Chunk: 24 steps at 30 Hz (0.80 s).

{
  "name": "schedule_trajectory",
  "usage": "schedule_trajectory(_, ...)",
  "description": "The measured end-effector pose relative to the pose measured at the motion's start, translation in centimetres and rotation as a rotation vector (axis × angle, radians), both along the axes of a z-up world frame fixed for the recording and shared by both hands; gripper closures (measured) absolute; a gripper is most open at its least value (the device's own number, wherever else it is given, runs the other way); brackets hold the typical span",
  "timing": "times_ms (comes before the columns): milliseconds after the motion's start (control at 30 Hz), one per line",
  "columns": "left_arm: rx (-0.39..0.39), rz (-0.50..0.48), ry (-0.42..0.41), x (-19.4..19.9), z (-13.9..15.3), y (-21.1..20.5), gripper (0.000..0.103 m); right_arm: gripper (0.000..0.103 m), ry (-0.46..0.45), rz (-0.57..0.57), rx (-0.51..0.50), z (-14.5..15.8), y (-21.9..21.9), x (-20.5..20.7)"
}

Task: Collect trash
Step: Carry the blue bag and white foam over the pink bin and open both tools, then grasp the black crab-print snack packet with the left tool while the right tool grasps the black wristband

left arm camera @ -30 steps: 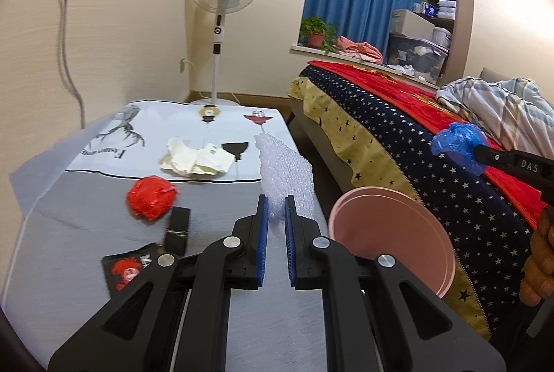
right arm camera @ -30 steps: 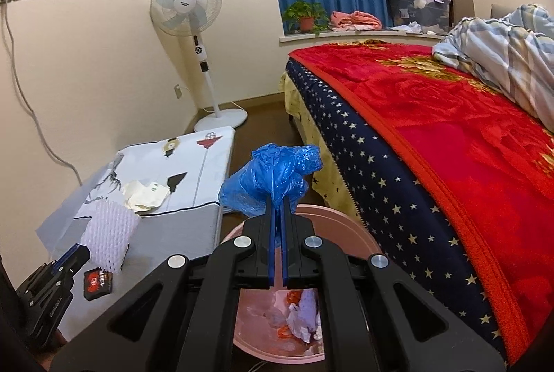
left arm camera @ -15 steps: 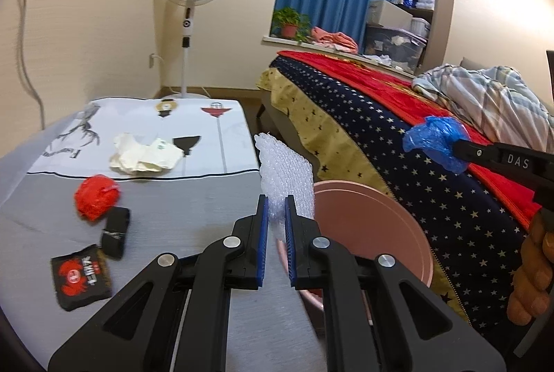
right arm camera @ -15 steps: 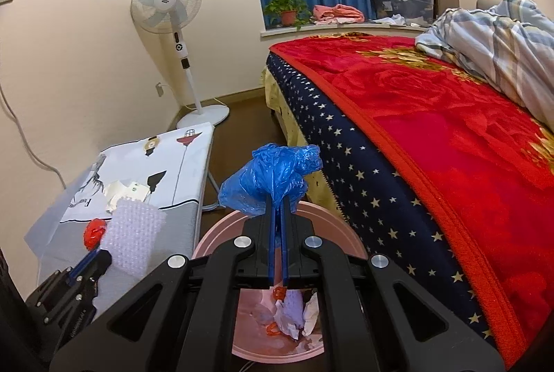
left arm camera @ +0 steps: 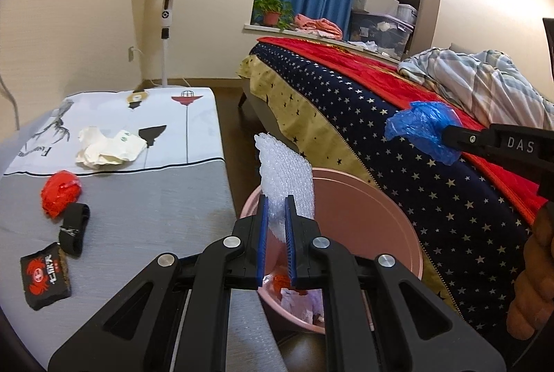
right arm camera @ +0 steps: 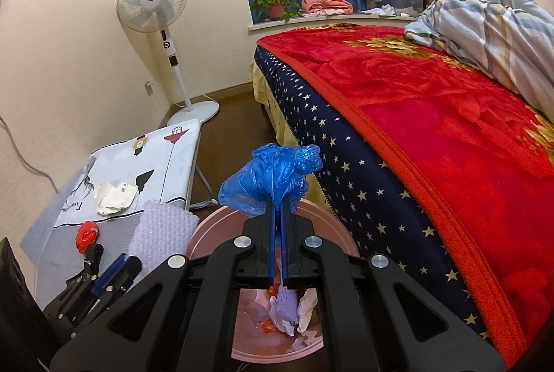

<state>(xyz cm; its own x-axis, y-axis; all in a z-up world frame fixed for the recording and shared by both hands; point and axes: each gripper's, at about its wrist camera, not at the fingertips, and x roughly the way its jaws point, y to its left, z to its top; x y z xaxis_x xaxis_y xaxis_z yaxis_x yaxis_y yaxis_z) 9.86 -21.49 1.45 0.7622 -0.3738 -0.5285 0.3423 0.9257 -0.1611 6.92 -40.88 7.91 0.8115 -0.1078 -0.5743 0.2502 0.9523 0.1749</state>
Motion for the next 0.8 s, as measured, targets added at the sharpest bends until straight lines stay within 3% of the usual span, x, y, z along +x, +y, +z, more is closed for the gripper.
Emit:
schedule_trajectory(333,-0.011,-0.051,0.027,0.3,-0.6,-1.4,0.090,0.096,0.008,-0.015,0.006,-0.3,-0.4,0.0)
schedule_trajectory(433,-0.005,-0.046,0.034,0.3,-0.8,-1.4,0.073,0.079,0.016,-0.031,0.021,-0.6,-0.8,0.0)
schedule_trajectory(467,-0.007,-0.044,0.035,0.3,-0.8,-1.3,0.073,0.069,0.016,-0.038,0.023,-0.7,-0.9,0.0)
schedule_trajectory(500,-0.009,-0.043,0.034,0.3,-0.7,-1.1,0.073,0.066,0.017,-0.040,0.026,-0.7,-1.0,0.0)
schedule_trajectory(800,-0.013,-0.014,0.004,-0.4,0.4,1.4,0.073,0.066,-0.003,-0.006,0.013,-0.5,0.0,-0.5)
